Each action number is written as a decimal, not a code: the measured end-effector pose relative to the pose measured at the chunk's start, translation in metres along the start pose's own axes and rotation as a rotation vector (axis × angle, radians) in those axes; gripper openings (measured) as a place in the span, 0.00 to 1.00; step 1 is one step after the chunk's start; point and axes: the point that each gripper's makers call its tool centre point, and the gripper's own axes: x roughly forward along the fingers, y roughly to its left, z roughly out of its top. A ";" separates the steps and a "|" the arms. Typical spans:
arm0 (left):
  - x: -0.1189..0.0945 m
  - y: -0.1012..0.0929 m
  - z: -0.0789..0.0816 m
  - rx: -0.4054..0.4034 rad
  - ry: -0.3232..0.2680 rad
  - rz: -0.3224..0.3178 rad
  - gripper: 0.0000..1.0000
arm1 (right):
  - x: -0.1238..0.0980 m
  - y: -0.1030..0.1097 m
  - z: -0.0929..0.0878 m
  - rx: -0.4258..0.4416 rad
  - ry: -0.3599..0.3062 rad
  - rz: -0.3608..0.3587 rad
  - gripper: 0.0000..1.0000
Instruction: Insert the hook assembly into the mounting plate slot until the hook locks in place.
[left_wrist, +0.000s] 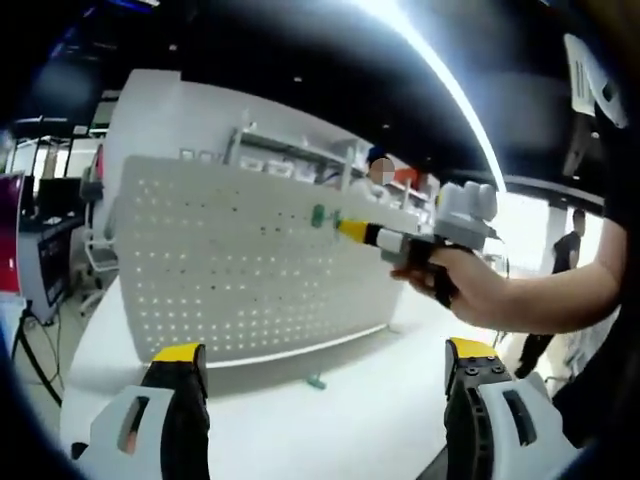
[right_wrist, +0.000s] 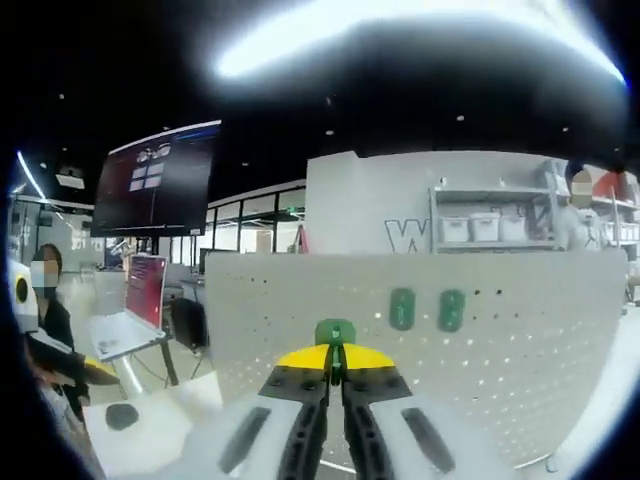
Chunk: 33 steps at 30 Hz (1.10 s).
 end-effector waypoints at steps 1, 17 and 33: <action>0.000 0.000 0.000 0.001 0.001 0.002 1.00 | 0.001 -0.004 0.001 0.000 -0.002 -0.007 0.00; 0.006 0.001 -0.008 -0.011 0.026 0.005 1.00 | 0.013 -0.068 0.001 -0.030 -0.024 -0.139 0.00; 0.013 0.007 -0.012 -0.026 0.037 0.010 0.99 | 0.016 -0.108 0.003 -0.045 -0.037 -0.216 0.00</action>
